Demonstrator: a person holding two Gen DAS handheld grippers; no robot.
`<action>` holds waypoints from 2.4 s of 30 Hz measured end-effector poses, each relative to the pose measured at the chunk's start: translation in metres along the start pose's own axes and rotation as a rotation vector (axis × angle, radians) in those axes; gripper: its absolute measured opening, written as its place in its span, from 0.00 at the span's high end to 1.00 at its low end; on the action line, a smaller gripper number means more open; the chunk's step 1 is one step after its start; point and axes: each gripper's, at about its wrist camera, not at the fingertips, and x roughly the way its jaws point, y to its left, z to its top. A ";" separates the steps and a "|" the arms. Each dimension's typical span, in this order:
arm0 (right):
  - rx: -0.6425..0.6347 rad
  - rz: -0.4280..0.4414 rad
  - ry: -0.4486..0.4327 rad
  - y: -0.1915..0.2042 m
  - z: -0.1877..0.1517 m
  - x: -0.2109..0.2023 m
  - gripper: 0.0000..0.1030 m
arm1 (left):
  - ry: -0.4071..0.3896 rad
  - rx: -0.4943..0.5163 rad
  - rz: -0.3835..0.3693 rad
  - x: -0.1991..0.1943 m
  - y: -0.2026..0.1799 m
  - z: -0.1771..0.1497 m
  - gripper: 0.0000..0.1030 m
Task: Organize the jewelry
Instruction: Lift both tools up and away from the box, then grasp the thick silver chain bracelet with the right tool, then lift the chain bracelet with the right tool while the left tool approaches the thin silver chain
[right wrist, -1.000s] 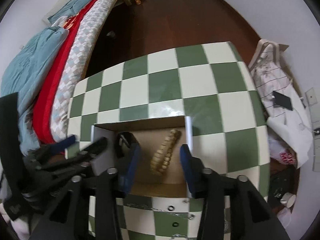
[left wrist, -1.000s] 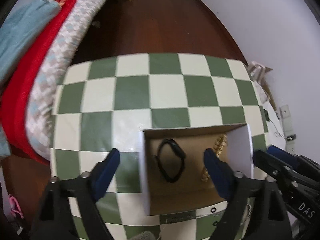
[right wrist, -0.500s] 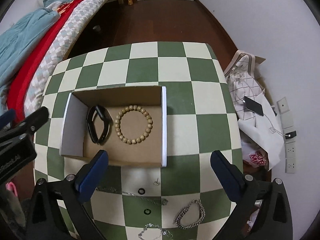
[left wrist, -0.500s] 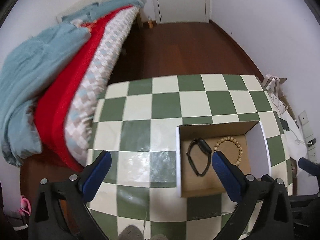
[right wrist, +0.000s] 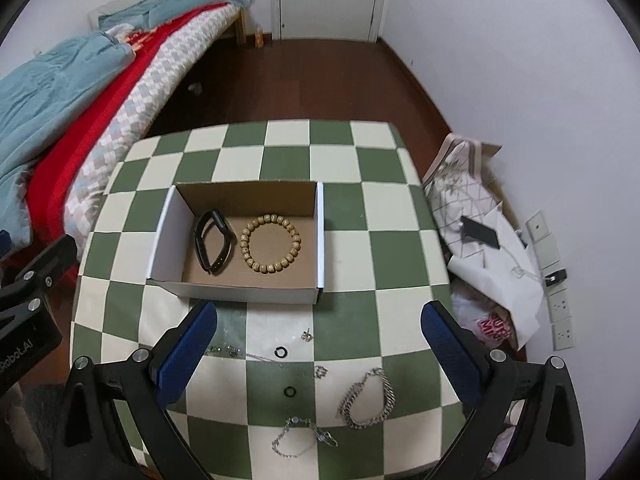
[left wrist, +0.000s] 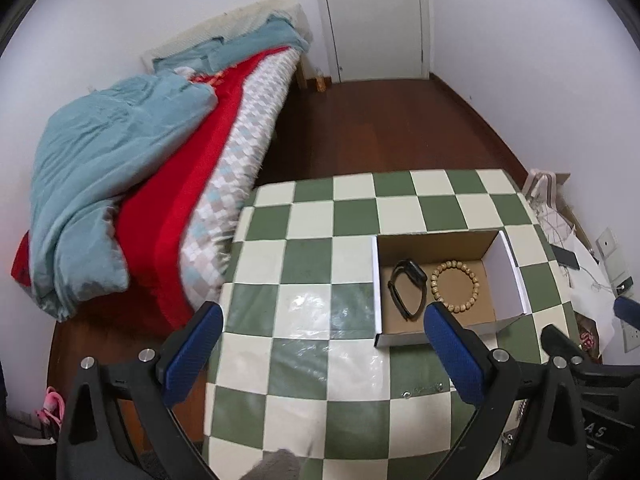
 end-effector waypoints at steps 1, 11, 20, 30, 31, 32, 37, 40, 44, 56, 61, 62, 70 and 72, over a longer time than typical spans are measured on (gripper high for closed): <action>0.004 -0.001 -0.015 -0.002 -0.002 -0.008 0.00 | -0.011 -0.003 0.005 -0.006 0.002 -0.002 0.01; -0.004 0.001 -0.134 0.000 -0.029 -0.084 0.00 | -0.081 -0.021 -0.003 -0.062 0.013 -0.026 0.01; 0.017 0.034 -0.195 -0.001 -0.049 -0.124 0.00 | -0.146 -0.054 -0.013 -0.099 0.018 -0.039 0.00; 0.239 0.076 -0.033 -0.069 -0.075 -0.059 0.00 | -0.090 -0.013 0.140 -0.060 0.004 -0.060 0.00; 0.263 0.071 0.008 -0.081 -0.081 -0.040 0.01 | -0.074 -0.003 0.156 -0.052 0.001 -0.064 0.00; 0.284 0.070 0.039 -0.090 -0.086 -0.024 0.05 | -0.053 0.012 0.171 -0.042 -0.004 -0.069 0.00; 0.365 0.083 0.201 -0.119 -0.114 0.054 0.28 | 0.026 0.115 0.226 0.000 -0.036 -0.093 0.00; 0.376 0.083 0.268 -0.120 -0.127 0.091 0.31 | 0.087 0.165 0.226 0.023 -0.056 -0.106 0.00; 0.336 0.081 0.295 -0.110 -0.139 0.116 0.44 | 0.160 0.208 0.169 0.041 -0.083 -0.119 0.00; 0.346 0.045 0.285 -0.144 -0.166 0.121 0.92 | 0.271 0.384 -0.109 0.051 -0.173 -0.161 0.01; 0.381 0.061 0.287 -0.155 -0.162 0.114 0.92 | 0.257 0.458 -0.128 0.049 -0.202 -0.168 0.01; 0.384 0.064 0.288 -0.157 -0.163 0.114 0.92 | 0.253 0.473 -0.125 0.050 -0.207 -0.170 0.02; 0.394 0.076 0.286 -0.161 -0.163 0.112 0.92 | 0.247 0.501 -0.203 0.048 -0.222 -0.173 0.64; 0.394 0.075 0.286 -0.161 -0.163 0.112 0.92 | 0.263 0.507 -0.232 0.049 -0.226 -0.173 0.92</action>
